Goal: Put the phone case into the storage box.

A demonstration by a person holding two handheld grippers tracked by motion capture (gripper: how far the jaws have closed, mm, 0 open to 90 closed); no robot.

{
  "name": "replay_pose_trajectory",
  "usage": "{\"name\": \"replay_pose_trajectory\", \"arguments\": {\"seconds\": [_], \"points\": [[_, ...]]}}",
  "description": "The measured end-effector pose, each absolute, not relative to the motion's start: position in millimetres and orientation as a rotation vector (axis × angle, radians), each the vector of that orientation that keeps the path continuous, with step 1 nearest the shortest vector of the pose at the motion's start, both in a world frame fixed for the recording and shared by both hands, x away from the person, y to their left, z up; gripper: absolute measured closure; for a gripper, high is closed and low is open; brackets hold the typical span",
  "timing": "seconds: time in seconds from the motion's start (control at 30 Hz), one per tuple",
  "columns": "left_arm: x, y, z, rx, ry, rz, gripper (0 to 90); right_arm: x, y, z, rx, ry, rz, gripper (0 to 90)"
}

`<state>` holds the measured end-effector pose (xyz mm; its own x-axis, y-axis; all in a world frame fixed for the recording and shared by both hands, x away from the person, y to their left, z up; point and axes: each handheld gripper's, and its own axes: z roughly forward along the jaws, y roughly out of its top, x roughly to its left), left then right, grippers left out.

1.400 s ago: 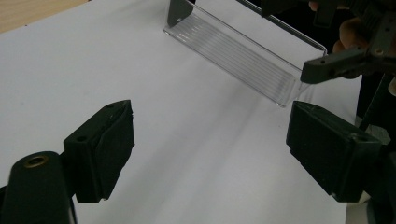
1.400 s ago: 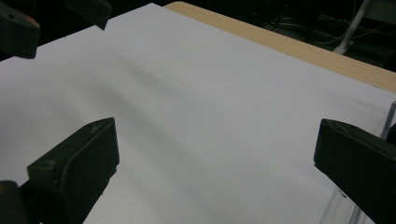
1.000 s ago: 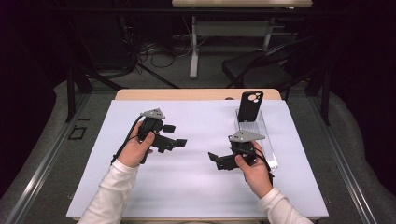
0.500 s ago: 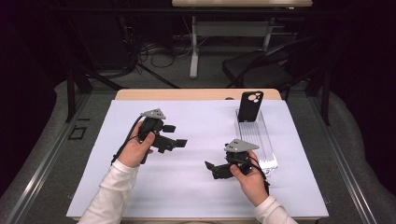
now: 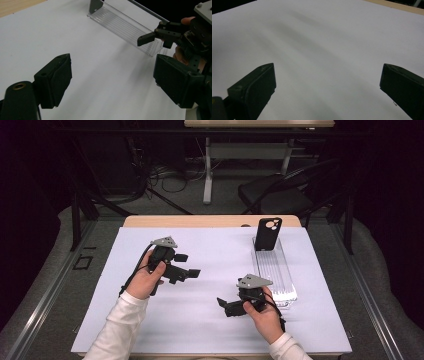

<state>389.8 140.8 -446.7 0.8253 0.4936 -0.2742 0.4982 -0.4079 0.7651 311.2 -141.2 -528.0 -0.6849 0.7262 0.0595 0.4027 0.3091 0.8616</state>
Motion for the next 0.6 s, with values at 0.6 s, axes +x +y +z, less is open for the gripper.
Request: {"name": "replay_pose_trajectory", "arguments": {"seconds": [0.6], "points": [[390.2, 143.5, -445.7, 2.062, 0.733, -0.001, 15.5, 308.7, -142.3, -531.4, 1.006, 2.249, 1.327, 0.2]]}}
